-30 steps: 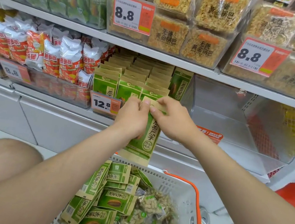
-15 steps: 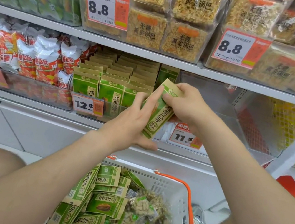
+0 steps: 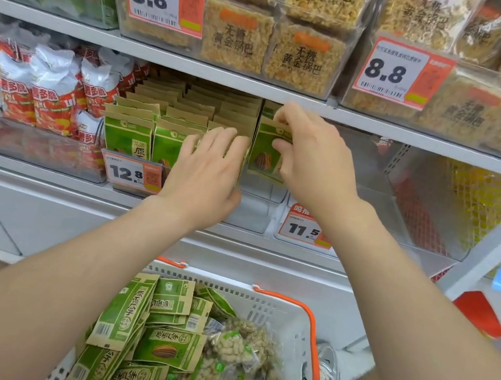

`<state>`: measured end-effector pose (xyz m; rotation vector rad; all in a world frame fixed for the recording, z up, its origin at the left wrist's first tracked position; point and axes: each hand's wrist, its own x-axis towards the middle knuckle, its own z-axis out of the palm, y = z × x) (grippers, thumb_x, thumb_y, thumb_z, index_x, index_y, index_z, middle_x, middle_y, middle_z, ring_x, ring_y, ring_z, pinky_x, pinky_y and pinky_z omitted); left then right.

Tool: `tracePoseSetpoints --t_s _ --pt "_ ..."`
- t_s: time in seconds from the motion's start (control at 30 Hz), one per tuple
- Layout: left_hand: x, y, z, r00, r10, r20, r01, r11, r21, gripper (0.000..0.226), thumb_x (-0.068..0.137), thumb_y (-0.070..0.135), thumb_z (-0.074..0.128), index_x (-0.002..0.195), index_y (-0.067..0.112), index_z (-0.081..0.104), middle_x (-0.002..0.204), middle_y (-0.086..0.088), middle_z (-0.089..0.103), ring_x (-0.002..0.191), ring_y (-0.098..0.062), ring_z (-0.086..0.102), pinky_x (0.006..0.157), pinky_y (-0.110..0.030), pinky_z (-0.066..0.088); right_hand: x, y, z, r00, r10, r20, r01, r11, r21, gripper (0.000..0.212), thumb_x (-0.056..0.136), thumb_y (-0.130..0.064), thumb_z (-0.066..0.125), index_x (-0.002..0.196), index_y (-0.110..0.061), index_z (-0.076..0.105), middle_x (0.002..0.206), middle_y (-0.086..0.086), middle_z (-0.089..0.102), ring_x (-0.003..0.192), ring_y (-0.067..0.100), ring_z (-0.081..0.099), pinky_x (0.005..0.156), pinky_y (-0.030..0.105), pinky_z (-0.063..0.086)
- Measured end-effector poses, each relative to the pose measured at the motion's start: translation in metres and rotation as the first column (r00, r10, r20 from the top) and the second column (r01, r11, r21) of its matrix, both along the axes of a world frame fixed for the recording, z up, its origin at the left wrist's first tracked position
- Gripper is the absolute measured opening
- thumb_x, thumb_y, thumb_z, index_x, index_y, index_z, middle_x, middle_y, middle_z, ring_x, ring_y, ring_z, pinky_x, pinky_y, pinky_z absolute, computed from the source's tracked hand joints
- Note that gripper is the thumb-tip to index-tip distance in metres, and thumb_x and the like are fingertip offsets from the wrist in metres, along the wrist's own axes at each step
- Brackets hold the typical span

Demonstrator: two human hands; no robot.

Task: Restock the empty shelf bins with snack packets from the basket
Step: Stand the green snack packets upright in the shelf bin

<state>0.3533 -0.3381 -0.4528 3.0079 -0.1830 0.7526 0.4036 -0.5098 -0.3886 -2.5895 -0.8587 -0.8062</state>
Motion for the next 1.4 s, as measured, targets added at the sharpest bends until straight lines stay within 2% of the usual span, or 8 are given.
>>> tracePoseSetpoints --t_s 0.13,0.4,0.53,0.67,0.77,0.97,1.17,1.4 --pt "0.010 0.001 0.000 1.000 0.024 -0.003 -0.024 0.999 0.035 0.067 0.087 0.032 0.067 0.145 0.010 0.042 0.158 -0.014 0.041 0.152 -0.036 0.031 0.120 -0.059 0.025 0.025 0.014 -0.023 0.992 -0.126 -0.022 0.119 0.975 -0.188 0.037 0.088 -0.001 0.068 0.119 -0.020 0.059 0.098 0.001 0.069 0.090 0.029 0.061 0.064 0.036 0.037" --pt "0.035 0.017 0.000 0.994 0.099 -0.048 -0.092 0.989 0.118 0.096 0.083 0.065 0.049 0.157 0.007 0.028 0.160 -0.015 0.036 0.150 -0.036 0.030 0.122 -0.065 0.017 0.063 0.046 -0.028 0.960 -0.272 -0.062 0.224 0.885 -0.408 0.030 0.084 0.003 0.068 0.103 -0.015 0.054 0.107 0.014 0.068 0.101 0.039 0.067 0.100 0.048 0.044" --pt "0.043 0.020 0.001 0.995 0.087 -0.049 -0.081 0.991 0.104 0.089 0.079 0.068 0.042 0.147 0.012 0.041 0.144 -0.010 0.051 0.137 -0.033 0.045 0.119 -0.066 0.022 0.090 0.061 -0.023 0.931 -0.357 -0.069 0.295 0.853 -0.431 0.046 0.085 0.003 0.068 0.128 -0.010 0.059 0.124 0.017 0.067 0.117 0.040 0.064 0.111 0.049 0.038" --pt "0.048 0.017 0.000 0.995 0.086 -0.052 -0.082 0.994 0.072 0.085 0.077 0.069 0.038 0.140 0.013 0.047 0.139 -0.009 0.055 0.132 -0.032 0.048 0.117 -0.066 0.025 0.110 0.070 -0.022 0.899 -0.410 -0.152 0.323 0.856 -0.403 0.054 0.095 0.004 0.056 0.146 -0.012 0.046 0.140 0.019 0.058 0.127 0.041 0.058 0.102 0.047 0.045" --pt "0.049 0.016 0.001 0.994 0.092 -0.060 -0.088 0.994 0.067 0.085 0.077 0.069 0.039 0.140 0.013 0.048 0.141 -0.010 0.054 0.132 -0.033 0.049 0.115 -0.067 0.027 0.114 0.073 -0.022 0.907 -0.417 -0.050 0.366 0.843 -0.395 0.047 0.099 0.001 0.052 0.146 -0.008 0.050 0.144 0.020 0.055 0.132 0.043 0.054 0.104 0.049 0.045" --pt "0.047 0.015 0.001 0.993 0.087 -0.076 -0.084 0.996 0.041 0.083 0.075 0.067 0.043 0.139 0.014 0.047 0.139 -0.009 0.052 0.131 -0.033 0.047 0.114 -0.066 0.025 0.117 0.070 -0.046 0.898 -0.405 0.170 0.403 0.605 -0.687 0.045 0.103 -0.027 0.052 0.146 -0.014 0.057 0.164 0.026 0.021 0.151 0.049 0.019 0.122 0.063 0.016" --pt "0.041 0.018 0.003 0.993 0.058 -0.103 -0.056 0.998 0.020 0.082 0.077 0.063 0.047 0.143 0.014 0.043 0.146 -0.009 0.047 0.136 -0.033 0.041 0.115 -0.067 0.021 0.124 0.074 -0.083 0.802 -0.545 0.245 0.459 0.300 -0.836 0.082 0.105 -0.044 0.045 0.167 -0.025 -0.004 0.163 0.035 -0.024 0.153 0.057 -0.015 0.122 0.069 -0.005" --pt "0.039 0.021 0.003 0.992 0.054 -0.117 -0.047 0.997 0.063 0.086 0.079 0.061 0.054 0.148 0.013 0.037 0.149 -0.013 0.039 0.135 -0.040 0.038 0.115 -0.063 0.026 0.122 0.071 -0.083 0.793 -0.536 0.289 0.434 0.165 -0.886 0.094 0.101 -0.049 0.050 0.164 -0.027 -0.016 0.169 0.028 -0.015 0.154 0.054 -0.014 0.119 0.074 -0.006"
